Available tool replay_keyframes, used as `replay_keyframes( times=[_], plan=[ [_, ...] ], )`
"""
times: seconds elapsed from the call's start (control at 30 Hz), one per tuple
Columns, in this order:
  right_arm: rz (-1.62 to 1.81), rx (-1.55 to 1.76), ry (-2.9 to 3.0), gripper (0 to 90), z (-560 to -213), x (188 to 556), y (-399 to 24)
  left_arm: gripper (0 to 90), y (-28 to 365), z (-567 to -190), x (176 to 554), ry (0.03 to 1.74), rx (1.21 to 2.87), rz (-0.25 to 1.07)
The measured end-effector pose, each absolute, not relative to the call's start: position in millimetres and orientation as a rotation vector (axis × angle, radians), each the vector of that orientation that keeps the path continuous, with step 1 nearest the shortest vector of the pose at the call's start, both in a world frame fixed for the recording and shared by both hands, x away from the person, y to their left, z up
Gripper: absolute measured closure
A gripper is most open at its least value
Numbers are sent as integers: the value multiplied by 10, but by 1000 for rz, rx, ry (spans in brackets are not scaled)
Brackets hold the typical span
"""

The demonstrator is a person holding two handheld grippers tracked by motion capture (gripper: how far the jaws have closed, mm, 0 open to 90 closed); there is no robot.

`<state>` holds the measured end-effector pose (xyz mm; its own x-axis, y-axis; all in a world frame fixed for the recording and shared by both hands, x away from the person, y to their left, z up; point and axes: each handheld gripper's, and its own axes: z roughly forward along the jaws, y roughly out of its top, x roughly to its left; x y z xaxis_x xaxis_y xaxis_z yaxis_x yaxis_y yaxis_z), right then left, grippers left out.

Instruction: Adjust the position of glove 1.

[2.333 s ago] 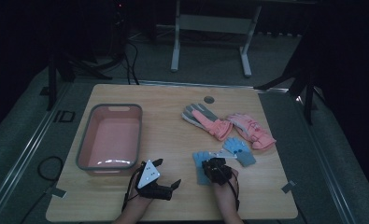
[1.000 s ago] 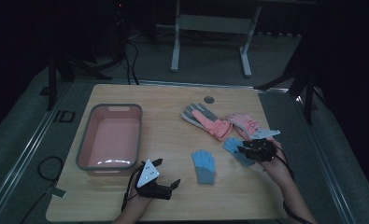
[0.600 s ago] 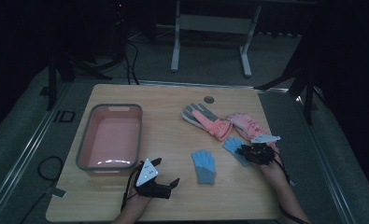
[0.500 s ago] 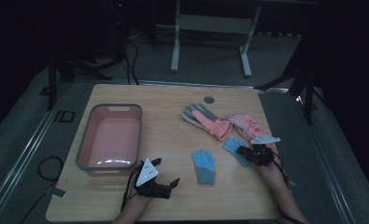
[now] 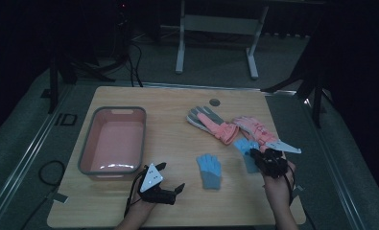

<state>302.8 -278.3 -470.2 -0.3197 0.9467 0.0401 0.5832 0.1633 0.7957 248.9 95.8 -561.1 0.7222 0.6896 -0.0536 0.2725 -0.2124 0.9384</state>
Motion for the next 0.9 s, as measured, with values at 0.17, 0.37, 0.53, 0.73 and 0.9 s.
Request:
replay_keyframes(
  times=[0.17, 0.37, 0.53, 0.73, 0.9],
  plan=[
    [1003, 1468, 1906, 864, -4642, 2761, -2690, 16, 947, -5610, 2492, 749, 1801, 462],
    [992, 1570, 1858, 863, -4829, 2690, -2688, 16, 948, -5611, 2488, 754, 1796, 461],
    [961, 1597, 1877, 863, -5060, 2711, -2649, 16, 955, -5611, 2485, 758, 1792, 461],
    [950, 1647, 1868, 861, -5258, 2802, -2675, 16, 949, -5611, 2483, 755, 1796, 463],
    [907, 1657, 1888, 855, -5396, 2827, -2676, 16, 950, -5611, 2484, 754, 1796, 461]
  ],
)
